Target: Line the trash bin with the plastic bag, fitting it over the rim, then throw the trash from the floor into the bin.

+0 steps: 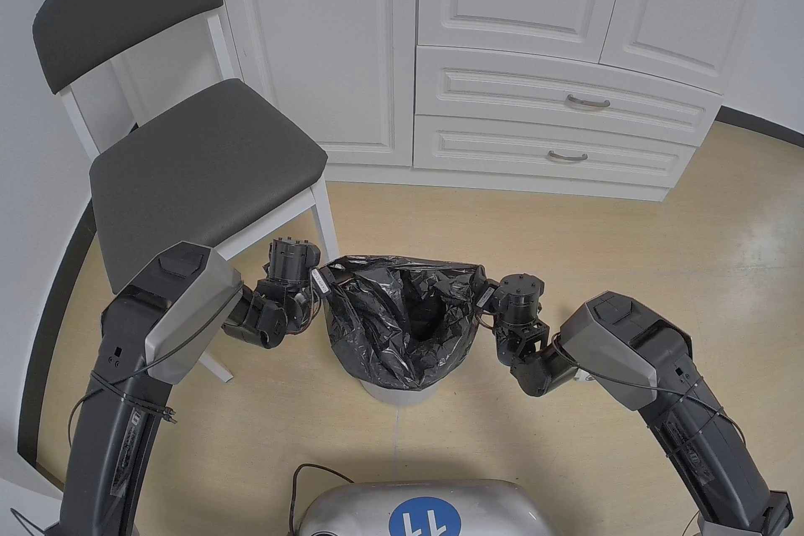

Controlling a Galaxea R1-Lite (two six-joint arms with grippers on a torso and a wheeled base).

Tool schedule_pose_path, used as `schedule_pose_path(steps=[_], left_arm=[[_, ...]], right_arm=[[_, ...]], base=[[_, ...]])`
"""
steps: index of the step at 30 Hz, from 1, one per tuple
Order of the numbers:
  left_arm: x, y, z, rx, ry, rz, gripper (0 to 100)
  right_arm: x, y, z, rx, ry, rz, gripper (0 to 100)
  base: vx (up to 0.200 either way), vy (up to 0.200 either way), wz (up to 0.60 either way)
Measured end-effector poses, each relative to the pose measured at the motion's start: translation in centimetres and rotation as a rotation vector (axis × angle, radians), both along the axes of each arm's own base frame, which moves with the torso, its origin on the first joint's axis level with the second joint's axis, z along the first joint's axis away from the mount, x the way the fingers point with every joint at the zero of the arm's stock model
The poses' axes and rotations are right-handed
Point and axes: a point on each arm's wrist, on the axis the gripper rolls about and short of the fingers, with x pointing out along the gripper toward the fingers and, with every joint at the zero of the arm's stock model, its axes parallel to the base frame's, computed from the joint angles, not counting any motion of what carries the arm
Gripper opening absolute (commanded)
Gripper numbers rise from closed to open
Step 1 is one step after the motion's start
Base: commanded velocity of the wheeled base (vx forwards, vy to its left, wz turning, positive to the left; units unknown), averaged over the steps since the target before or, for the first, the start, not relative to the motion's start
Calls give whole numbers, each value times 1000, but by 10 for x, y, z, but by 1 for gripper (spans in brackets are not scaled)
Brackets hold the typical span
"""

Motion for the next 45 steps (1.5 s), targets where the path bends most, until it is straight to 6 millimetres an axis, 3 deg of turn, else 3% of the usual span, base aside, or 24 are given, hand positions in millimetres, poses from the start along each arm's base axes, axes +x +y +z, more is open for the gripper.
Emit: schedule_pose_path(steps=[14, 22, 33, 39, 45], left_arm=[[-1, -1, -8, 26, 17, -11, 100], [-4, 4, -18, 145, 84, 11, 100], [-5, 6, -18, 156, 93, 15, 100], [-13, 8, -9, 157, 106, 4, 100], [-36, 13, 9, 174, 153, -100, 100]], right_arm=[[-1, -2, -6, -26, 51, -12, 100], [-8, -6, -10, -66, 134, -13, 100], [-11, -9, -3, -71, 144, -17, 100], [-20, -13, 14, -79, 159, -15, 100], [-39, -14, 41, -113, 185, 15, 100]], base=[[0, 0, 0], [0, 0, 0], [0, 0, 0], [0, 0, 0], [0, 0, 0]])
